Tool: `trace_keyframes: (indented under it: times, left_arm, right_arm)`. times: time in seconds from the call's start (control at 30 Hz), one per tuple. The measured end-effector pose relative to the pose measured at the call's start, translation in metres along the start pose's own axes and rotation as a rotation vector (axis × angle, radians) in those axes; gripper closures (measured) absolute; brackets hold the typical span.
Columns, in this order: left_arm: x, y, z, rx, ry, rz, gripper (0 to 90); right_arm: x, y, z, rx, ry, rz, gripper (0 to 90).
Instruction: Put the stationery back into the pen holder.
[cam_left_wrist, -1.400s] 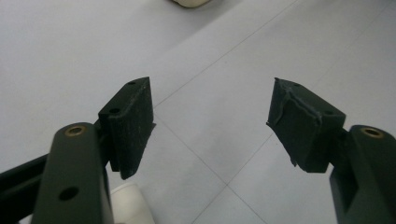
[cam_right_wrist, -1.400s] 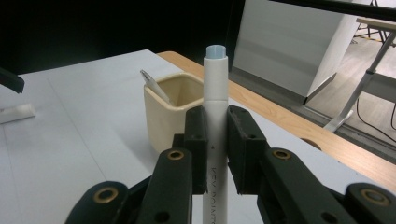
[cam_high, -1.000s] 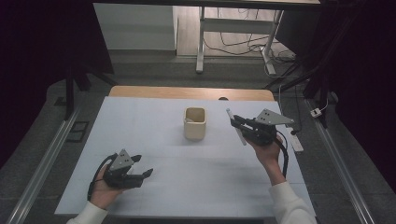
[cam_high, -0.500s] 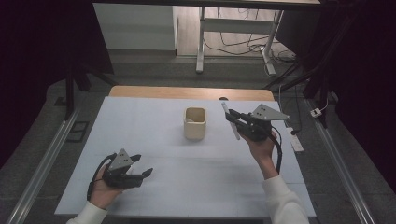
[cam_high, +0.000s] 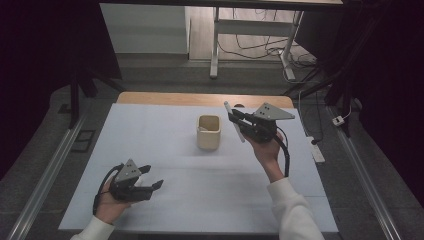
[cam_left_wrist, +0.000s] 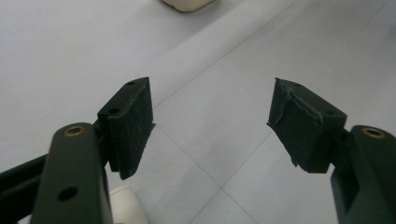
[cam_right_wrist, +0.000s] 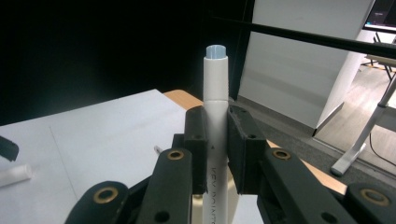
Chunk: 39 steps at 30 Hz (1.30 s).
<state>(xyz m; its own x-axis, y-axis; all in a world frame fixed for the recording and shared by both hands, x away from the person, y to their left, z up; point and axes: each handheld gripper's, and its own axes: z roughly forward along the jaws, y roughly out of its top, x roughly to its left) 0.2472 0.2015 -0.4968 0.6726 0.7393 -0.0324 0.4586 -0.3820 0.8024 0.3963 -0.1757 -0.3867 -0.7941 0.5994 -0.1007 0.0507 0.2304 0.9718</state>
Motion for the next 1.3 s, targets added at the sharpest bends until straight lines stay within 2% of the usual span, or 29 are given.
trace_keyframes:
  times: [0.87, 1.13, 1.3]
  left_arm:
    - [-0.001, 0.000, 0.003, 0.008, -0.015, 0.000, 30.0]
    - [-0.001, 0.000, 0.003, 0.009, -0.018, 0.001, 30.0]
    - [-0.001, 0.000, 0.003, 0.009, -0.019, 0.001, 30.0]
  right_arm:
    - [-0.001, 0.020, 0.032, -0.042, 0.011, 0.064, 77.6]
    - [0.001, 0.020, 0.044, -0.039, 0.013, 0.070, 77.6]
    - [-0.001, 0.018, 0.053, -0.038, 0.015, 0.095, 77.6]
